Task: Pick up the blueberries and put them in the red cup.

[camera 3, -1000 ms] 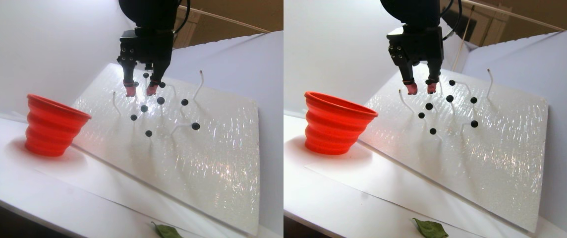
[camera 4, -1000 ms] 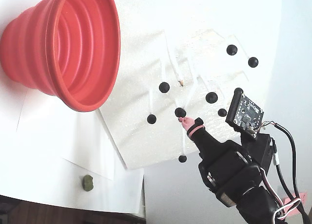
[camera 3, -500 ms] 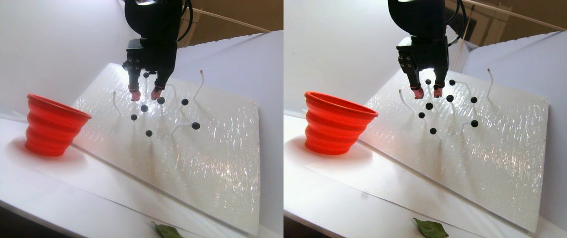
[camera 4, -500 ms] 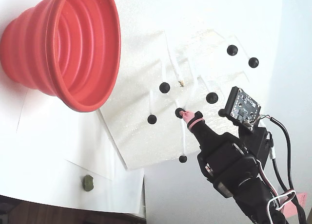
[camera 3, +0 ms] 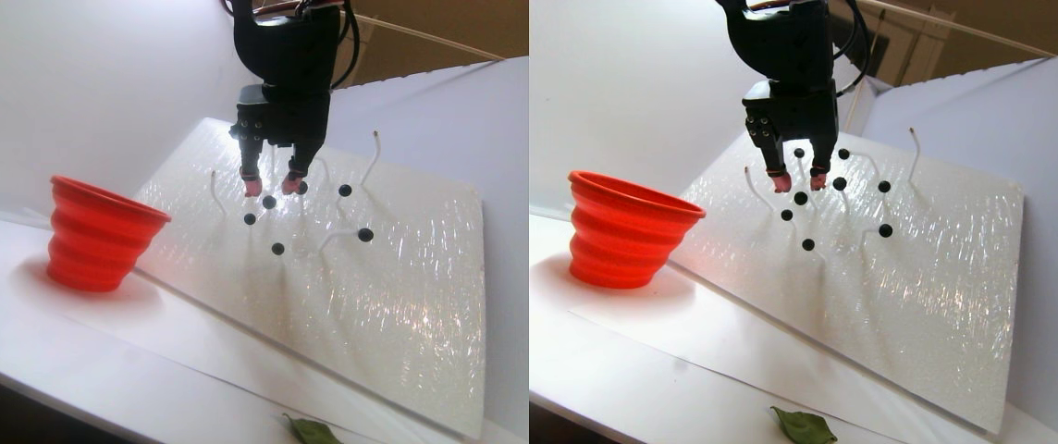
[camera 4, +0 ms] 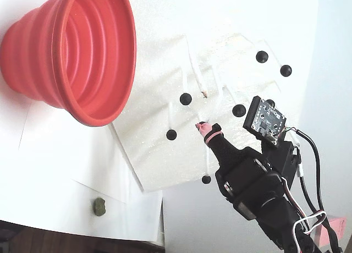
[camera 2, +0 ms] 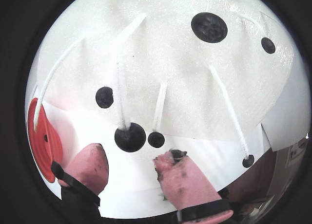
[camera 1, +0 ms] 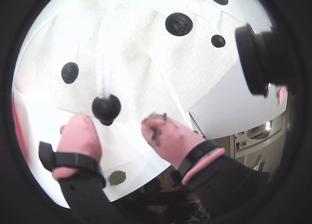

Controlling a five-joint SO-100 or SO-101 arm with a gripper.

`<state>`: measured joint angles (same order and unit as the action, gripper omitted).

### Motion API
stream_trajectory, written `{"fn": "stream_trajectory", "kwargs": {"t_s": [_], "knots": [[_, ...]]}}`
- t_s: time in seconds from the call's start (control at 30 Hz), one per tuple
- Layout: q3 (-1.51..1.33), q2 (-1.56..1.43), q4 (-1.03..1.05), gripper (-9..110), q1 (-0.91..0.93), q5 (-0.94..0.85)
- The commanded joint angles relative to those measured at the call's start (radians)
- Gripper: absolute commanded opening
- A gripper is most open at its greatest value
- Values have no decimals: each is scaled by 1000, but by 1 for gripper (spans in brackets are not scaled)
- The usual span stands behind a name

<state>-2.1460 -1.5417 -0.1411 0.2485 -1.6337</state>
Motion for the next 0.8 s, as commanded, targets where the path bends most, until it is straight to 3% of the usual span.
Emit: {"fn": "stream_trajectory", "kwargs": {"t_s": [0.0,0.77], "knots": [[115,-8,-31,20,37,-6],[158,57,-55,20,9,-12]]}}
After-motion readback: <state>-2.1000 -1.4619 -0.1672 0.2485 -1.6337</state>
